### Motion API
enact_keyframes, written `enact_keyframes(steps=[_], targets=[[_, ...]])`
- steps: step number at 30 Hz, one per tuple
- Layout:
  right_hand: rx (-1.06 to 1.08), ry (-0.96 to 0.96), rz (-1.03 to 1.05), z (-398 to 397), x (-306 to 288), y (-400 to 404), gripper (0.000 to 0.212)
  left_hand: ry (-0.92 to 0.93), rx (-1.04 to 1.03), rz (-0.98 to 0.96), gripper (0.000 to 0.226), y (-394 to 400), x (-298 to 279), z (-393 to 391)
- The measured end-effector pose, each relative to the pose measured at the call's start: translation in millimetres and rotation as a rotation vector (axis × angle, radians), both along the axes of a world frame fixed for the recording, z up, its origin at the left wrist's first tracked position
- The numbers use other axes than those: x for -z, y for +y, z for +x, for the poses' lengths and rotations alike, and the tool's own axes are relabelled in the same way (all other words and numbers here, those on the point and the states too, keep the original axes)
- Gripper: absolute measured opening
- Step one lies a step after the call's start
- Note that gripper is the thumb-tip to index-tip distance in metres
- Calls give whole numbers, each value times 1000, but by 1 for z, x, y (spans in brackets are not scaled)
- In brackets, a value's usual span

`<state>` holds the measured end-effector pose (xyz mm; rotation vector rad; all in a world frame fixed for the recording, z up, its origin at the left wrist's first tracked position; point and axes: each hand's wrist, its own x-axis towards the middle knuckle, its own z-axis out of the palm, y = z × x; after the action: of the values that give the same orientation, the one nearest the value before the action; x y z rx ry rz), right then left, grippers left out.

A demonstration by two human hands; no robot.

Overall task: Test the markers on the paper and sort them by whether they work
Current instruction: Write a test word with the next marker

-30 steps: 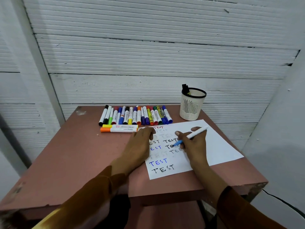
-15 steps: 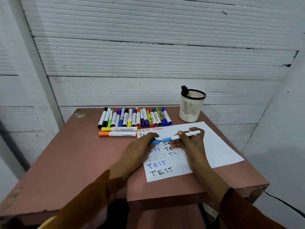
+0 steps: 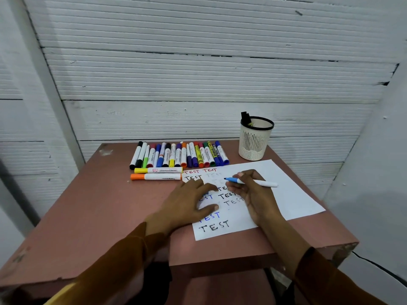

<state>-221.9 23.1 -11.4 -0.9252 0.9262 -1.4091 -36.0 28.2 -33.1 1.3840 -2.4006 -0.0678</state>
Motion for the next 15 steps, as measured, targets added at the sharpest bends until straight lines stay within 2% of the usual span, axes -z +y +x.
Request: enact_keyframes(steps=[2,6,11,15], targets=[[14,112,13,1,2,-1,18,-25,-5,-2,65,-1,1,0],[25,323,-25,-1,7,-2,22,-3,-17,6,56,-1,0,0],[62,510,-76,1,8,2,27,28,-1,13,64,-3,0,0],[64,636,-138,4,6,7,16,33,0,28,63,-4,0,1]])
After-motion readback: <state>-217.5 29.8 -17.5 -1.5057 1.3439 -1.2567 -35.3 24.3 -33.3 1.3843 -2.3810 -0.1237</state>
